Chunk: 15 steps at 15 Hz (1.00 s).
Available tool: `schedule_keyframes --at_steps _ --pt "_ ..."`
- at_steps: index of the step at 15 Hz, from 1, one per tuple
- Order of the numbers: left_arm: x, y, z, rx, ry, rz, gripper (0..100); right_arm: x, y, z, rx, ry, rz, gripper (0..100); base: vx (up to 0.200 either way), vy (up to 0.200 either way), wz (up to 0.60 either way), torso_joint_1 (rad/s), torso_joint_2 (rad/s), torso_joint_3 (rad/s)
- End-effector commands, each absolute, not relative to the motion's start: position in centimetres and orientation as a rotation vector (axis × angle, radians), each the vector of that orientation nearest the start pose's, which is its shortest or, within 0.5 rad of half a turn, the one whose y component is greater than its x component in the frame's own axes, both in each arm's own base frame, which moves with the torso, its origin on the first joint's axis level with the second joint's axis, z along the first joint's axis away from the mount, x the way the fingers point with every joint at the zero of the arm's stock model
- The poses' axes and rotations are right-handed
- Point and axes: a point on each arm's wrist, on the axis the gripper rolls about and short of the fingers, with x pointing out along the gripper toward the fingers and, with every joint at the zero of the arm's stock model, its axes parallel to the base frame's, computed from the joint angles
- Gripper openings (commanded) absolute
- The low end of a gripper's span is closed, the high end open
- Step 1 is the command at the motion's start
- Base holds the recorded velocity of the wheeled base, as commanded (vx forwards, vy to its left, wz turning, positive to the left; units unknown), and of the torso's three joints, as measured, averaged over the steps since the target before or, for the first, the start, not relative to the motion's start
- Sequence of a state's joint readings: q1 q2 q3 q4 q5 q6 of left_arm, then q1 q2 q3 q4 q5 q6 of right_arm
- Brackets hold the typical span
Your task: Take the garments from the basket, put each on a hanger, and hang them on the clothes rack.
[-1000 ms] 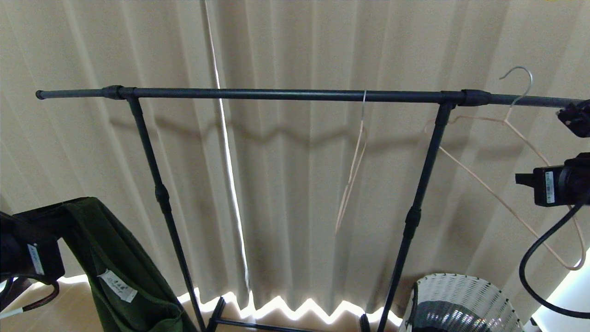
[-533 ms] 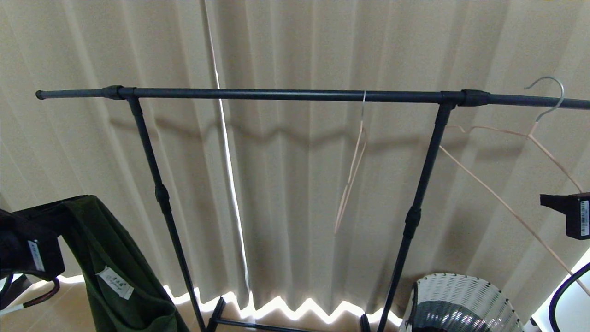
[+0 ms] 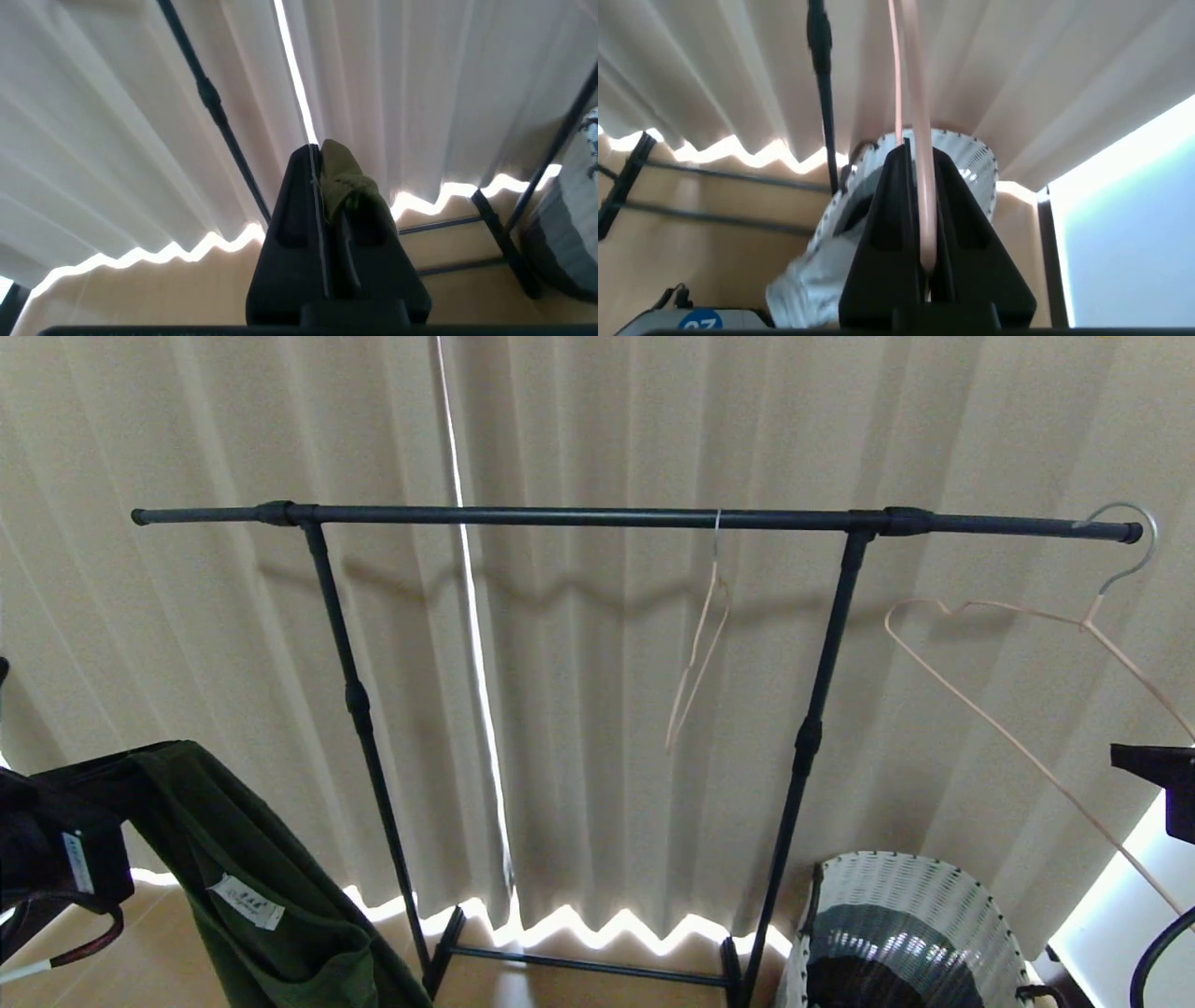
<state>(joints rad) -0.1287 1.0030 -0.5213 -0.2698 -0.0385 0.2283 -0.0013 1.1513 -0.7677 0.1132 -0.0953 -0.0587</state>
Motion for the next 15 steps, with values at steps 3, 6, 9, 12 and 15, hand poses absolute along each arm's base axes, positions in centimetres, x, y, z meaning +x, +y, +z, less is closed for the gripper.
schedule_keyframes --at_steps 3,6,9,12,15 --pt "12.8 -1.7 21.6 0.234 0.198 -0.19 0 15.6 -0.2 22.3 -0.081 0.521 -0.078 0 -0.133 0.0 0.0 0.0 0.0 0.0" --pt "12.8 -1.7 21.5 0.233 0.201 -0.191 0 15.4 -0.2 22.3 -0.079 0.519 -0.074 0 0.0 0.0 0.0 0.0 0.0 0.0" --pt "12.7 -1.7 21.1 0.233 0.215 -0.194 0 14.1 0.6 21.5 -0.07 0.517 0.042 0 0.0 0.0 0.0 0.0 0.0 0.0" --pt "12.8 -1.8 21.2 0.233 0.213 -0.195 0 13.8 1.2 21.5 -0.074 0.511 0.104 0 0.0 0.0 0.0 0.0 0.0 0.0" --pt "13.1 -1.8 21.2 0.236 0.22 -0.198 0 13.4 1.8 21.5 -0.084 0.503 0.15 0 0.0 0.0 0.0 0.0 0.0 0.0"
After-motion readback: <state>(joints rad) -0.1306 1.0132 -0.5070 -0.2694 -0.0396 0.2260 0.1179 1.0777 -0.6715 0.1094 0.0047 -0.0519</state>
